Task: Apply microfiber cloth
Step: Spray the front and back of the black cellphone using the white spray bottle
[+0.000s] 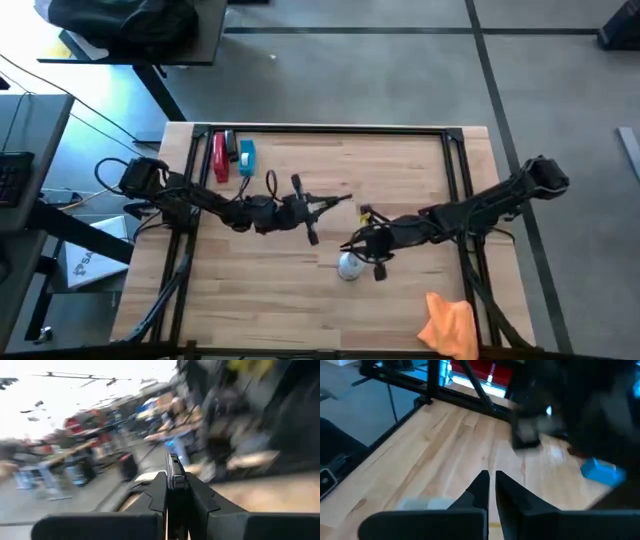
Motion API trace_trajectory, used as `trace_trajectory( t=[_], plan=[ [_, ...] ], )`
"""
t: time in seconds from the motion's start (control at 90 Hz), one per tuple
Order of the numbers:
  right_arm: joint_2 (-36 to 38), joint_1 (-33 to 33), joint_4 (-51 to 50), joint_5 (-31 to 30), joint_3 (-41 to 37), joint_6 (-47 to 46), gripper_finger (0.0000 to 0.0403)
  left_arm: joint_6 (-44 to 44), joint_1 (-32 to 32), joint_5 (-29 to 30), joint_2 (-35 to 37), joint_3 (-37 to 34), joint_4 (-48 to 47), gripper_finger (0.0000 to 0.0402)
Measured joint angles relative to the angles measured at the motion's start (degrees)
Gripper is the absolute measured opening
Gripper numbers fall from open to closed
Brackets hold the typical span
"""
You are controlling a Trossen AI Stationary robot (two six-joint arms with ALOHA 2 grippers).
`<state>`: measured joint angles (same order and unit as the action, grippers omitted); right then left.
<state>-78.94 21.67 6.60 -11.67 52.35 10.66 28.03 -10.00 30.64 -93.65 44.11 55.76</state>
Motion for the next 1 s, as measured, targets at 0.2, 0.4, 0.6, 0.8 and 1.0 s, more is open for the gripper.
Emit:
trace_trajectory(
  t=[0.2,0.4,0.6,0.8,1.0],
  plan=[
    [0.1,1.4,-6.5,0.0,6.1,-0.1,0.0,26.3,2.3,1.7,-1.2,-0.1,-0.7,0.0015],
    [0.2,0.8,-13.4,1.7,8.8,-0.1,0.0,49.9,4.0,0.8,-4.7,-0.2,-3.2,0.0015],
    [0.2,-7.0,-13.2,18.3,8.8,0.3,0.0,55.3,2.6,17.1,-5.5,-0.2,-2.6,0.0015],
    [1.7,-14.1,-23.5,23.3,9.0,-0.5,0.0,50.1,-4.1,21.6,-5.5,-3.5,-2.9,0.0015],
    [4.9,-14.0,-35.9,25.4,10.3,-10.1,0.0,50.1,-9.5,31.3,-5.6,-7.3,-2.9,0.0015]
  ],
)
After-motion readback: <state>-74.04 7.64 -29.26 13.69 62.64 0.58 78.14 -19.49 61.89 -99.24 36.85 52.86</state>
